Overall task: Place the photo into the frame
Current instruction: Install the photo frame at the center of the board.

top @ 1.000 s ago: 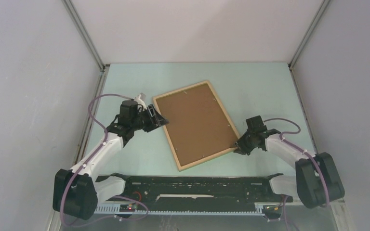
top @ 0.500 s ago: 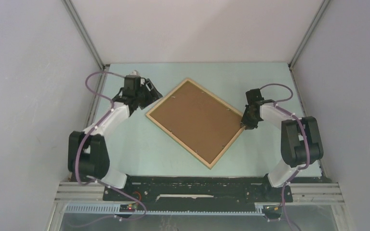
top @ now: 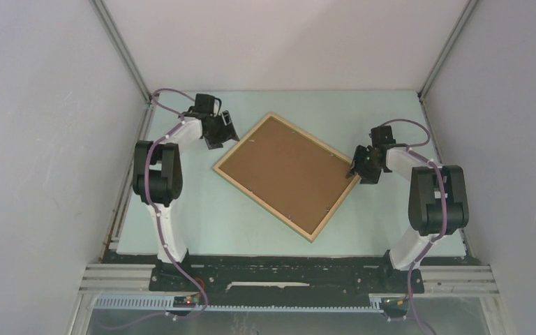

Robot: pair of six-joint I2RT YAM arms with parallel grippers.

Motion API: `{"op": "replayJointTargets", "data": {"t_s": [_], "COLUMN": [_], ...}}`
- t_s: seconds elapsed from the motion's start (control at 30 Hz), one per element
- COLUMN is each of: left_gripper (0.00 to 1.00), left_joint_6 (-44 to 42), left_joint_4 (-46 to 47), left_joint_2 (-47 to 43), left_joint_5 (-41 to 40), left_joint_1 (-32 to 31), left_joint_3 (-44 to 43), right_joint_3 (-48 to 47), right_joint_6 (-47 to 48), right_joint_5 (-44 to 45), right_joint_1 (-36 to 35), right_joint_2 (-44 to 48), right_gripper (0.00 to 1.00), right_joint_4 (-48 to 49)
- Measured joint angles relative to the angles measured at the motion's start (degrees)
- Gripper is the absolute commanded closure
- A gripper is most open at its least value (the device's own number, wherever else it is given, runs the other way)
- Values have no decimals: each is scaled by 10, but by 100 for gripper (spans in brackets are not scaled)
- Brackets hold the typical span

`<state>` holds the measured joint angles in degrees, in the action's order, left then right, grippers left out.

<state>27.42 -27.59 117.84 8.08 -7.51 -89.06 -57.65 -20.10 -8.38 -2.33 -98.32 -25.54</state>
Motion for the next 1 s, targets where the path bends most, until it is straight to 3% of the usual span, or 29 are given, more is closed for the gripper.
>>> {"op": "replayJointTargets", "data": {"t_s": [0.3, 0.77, 0.9, 1.0], "left_gripper": [28, 27, 24, 26], "left_joint_6": [0, 52, 36, -3], "left_joint_4": [37, 126, 82, 7], "left_joint_2": [-16, -249, -272, -250], "left_joint_5": [59, 73, 37, -11], "left_joint_1": [-9, -74, -96, -117], "left_joint_3": [77, 390, 385, 307], "right_joint_3": [4, 10, 10, 10], "right_joint_6": [3, 3, 4, 5], "right_joint_5": [-43, -71, -77, -82], "right_joint_1": [7, 66, 66, 66], "right_joint_2": [0, -8, -11, -12], "right_gripper": [35, 35, 35, 35], "right_joint_4": [19, 72, 80, 82]}}
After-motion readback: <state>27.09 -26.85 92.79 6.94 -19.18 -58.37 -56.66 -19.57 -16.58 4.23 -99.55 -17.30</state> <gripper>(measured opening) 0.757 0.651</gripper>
